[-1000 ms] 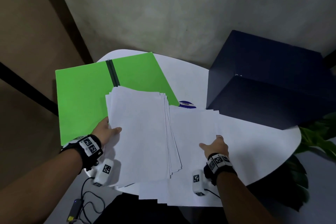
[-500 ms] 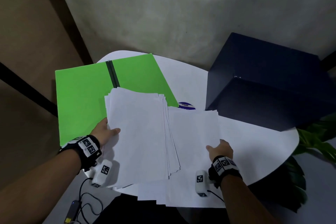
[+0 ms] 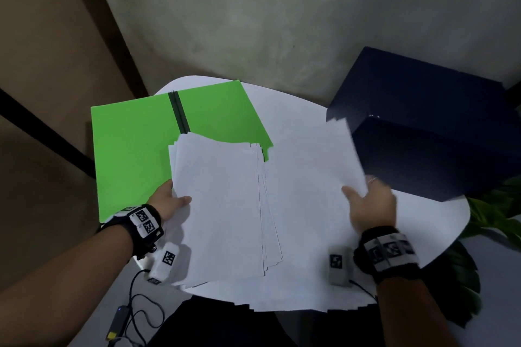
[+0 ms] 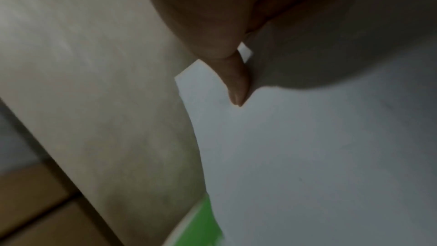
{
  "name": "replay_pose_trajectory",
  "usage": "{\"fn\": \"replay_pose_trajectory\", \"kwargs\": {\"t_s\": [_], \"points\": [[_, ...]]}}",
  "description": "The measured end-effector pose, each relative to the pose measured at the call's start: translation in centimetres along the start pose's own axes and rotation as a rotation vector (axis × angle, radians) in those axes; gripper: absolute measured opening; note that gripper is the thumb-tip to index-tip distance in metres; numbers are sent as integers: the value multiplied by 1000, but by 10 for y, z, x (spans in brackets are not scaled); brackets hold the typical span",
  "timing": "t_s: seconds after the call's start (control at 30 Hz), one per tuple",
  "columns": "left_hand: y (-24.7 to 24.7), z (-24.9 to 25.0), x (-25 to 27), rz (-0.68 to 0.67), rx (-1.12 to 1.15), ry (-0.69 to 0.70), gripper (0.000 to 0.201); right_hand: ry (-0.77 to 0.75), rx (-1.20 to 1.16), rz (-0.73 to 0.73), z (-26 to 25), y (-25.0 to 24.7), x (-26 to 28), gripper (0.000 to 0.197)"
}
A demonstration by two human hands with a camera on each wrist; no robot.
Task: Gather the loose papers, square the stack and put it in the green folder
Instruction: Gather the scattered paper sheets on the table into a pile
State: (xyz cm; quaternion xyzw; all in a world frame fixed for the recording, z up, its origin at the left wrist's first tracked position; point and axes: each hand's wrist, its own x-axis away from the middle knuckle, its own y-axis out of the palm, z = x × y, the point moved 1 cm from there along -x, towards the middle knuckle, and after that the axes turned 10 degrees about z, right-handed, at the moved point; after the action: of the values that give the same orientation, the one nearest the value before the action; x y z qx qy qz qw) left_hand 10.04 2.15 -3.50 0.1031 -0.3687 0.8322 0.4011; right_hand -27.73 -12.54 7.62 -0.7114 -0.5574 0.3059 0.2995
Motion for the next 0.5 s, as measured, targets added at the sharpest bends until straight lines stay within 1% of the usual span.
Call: {"fn": "replay_pose_trajectory", "kwargs": {"t_s": [0.03, 0.1, 0.2, 0.3, 0.37, 0.4, 0.47, 0.5], "points": [[0, -1, 0, -1, -14, 7, 43, -40, -87, 54, -14, -15, -6, 23], [0, -2, -1, -1, -28, 12, 43, -50, -316, 105, -40, -42, -14, 16], [3, -1, -1, -14, -77, 11, 43, -22, -546, 79, -64, -57, -21, 13], [5, -3, -2, -49, -130, 1, 48, 79, -660, 6, -66, -33, -26, 16], [7, -11, -6, -87, -154, -7, 60, 197, -697, -76, -58, -3, -25, 16], [7, -12, -7, -107, -141, -10, 60, 252, -719, -117, -55, 13, -24, 14], [8, -13, -6, -136, -60, -9, 44, 312, -714, -182, -53, 44, -21, 11], [8, -8, -2, -137, -7, -20, 38, 316, -641, -210, -51, 60, -18, 11]]}}
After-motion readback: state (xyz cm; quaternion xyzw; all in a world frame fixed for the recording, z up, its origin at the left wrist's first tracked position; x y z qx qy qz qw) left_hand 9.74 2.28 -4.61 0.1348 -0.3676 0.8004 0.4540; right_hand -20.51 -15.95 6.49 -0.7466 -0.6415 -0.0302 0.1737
